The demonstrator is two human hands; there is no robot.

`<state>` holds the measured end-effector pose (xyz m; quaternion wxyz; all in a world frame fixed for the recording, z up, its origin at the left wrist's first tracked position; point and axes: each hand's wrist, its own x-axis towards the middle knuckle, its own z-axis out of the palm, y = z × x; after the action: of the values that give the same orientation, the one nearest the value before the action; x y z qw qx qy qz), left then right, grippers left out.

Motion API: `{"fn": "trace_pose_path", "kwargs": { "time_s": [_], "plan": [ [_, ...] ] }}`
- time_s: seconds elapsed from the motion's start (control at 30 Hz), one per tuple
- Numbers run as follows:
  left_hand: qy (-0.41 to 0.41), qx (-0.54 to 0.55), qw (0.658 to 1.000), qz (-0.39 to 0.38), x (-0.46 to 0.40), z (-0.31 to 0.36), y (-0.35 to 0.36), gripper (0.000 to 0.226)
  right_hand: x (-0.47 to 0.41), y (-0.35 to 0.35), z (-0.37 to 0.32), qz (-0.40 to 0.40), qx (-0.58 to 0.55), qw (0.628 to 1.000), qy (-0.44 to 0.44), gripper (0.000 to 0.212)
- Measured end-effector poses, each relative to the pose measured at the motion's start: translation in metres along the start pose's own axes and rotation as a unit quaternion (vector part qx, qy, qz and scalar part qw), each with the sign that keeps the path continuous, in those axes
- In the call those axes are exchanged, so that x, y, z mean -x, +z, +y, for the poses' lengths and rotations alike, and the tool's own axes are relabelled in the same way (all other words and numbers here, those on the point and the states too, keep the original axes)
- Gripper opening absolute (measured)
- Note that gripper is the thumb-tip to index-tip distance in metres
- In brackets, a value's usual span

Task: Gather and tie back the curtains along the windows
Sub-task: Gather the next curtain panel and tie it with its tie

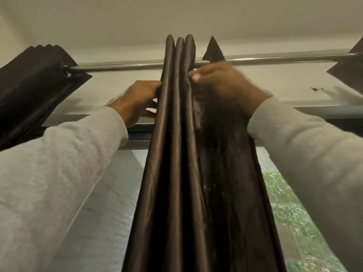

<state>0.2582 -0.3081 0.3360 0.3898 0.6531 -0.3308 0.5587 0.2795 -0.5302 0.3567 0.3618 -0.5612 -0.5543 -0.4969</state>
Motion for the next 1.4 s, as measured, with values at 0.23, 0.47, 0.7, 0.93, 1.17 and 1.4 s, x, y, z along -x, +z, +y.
{"fn": "trace_pose_path", "kwargs": {
  "time_s": [0.23, 0.47, 0.7, 0.93, 1.17, 1.4],
  "plan": [
    [-0.025, 0.068, 0.996, 0.048, -0.01, 0.008, 0.019, 0.015, 0.004, -0.058, 0.04, 0.218, 0.131, 0.965, 0.069, 0.068],
    [0.001, -0.065, 0.998, 0.027, -0.002, 0.022, 0.039, 0.013, -0.009, -0.001, 0.038, 0.058, -0.092, 0.986, 0.126, 0.032],
    [0.025, -0.068, 0.997, -0.008, 0.005, 0.022, 0.022, 0.019, -0.014, 0.021, 0.017, 0.051, -0.05, 0.993, 0.091, 0.04],
    [0.119, -0.059, 0.989, 0.058, 0.01, 0.002, -0.009, 0.04, 0.008, 0.006, 0.02, 0.155, 0.046, 0.984, 0.077, 0.04],
    [0.168, 0.005, 0.985, -0.036, 0.013, 0.009, 0.003, 0.009, 0.012, 0.042, -0.006, 0.091, 0.135, 0.987, 0.012, 0.045],
    [0.081, -0.021, 0.996, -0.032, 0.034, -0.007, -0.018, 0.009, 0.047, 0.026, -0.021, 0.194, 0.165, 0.963, 0.084, 0.02]
  ]
}}
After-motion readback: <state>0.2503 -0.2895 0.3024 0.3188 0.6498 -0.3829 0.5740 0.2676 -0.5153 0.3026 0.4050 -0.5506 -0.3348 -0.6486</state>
